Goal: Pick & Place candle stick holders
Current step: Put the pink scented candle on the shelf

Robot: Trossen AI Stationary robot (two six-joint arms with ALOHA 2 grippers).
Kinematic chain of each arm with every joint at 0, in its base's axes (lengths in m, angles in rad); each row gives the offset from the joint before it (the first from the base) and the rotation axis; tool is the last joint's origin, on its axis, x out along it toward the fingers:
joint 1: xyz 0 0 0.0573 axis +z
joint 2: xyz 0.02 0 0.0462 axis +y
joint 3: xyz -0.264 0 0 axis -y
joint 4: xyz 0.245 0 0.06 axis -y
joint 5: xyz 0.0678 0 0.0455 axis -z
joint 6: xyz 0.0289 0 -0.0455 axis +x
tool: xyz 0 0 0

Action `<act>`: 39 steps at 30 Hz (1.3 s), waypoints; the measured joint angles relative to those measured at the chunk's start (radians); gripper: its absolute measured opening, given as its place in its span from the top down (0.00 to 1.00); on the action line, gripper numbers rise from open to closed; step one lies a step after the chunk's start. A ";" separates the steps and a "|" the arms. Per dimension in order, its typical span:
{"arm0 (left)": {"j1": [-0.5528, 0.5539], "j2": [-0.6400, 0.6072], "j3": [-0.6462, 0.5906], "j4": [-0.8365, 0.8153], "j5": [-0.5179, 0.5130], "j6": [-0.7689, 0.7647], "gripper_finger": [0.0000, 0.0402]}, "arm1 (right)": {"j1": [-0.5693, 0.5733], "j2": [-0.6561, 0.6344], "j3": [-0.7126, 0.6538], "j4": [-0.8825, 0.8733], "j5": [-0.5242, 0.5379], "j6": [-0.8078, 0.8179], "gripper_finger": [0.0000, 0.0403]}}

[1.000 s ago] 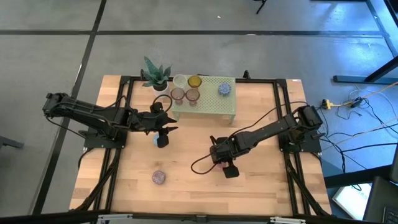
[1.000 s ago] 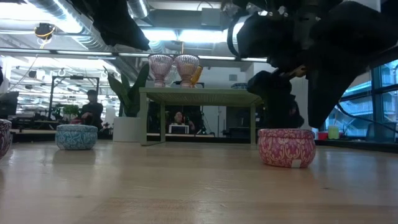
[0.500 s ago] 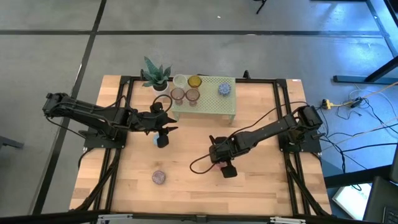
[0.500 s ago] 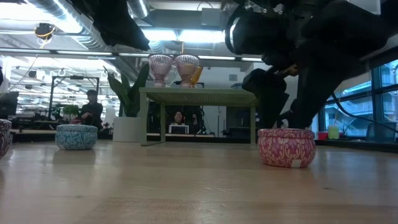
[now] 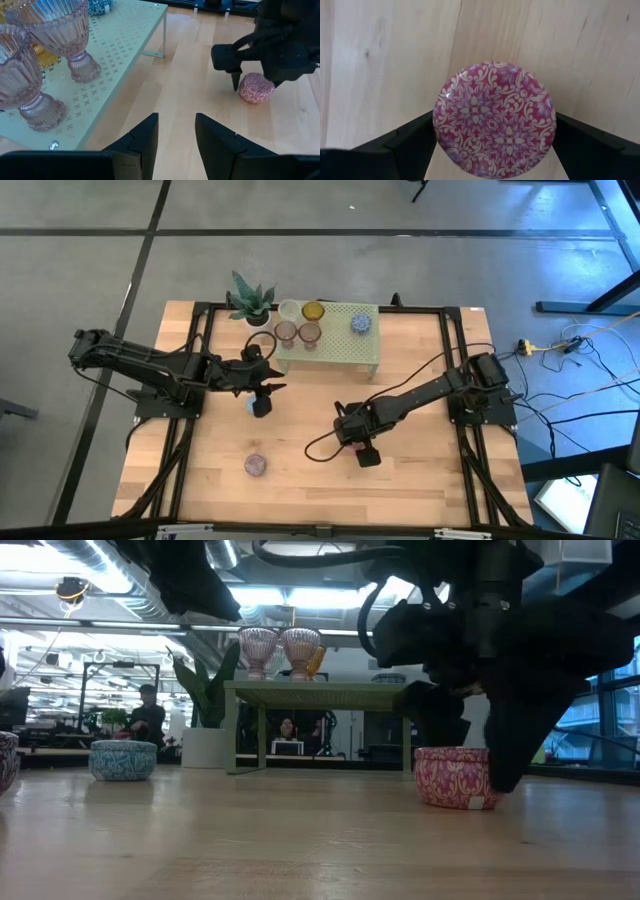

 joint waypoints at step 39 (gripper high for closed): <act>0.000 0.000 0.000 0.000 0.000 -0.008 0.69 | -0.009 0.000 0.095 -0.166 0.033 0.010 0.26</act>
